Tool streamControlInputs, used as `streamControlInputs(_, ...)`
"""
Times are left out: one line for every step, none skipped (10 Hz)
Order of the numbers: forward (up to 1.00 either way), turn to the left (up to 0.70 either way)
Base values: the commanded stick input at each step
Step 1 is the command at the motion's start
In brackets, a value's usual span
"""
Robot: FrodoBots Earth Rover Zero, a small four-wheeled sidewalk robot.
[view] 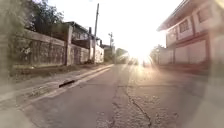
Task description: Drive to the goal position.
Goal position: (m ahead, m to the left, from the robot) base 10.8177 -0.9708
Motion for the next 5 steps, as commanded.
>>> streamControlInputs(0.70, 0.00)
streamControlInputs(0.70, 0.00)
streamControlInputs(0.70, 0.00)
streamControlInputs(0.70, 0.00)
streamControlInputs(0.70, 0.00)
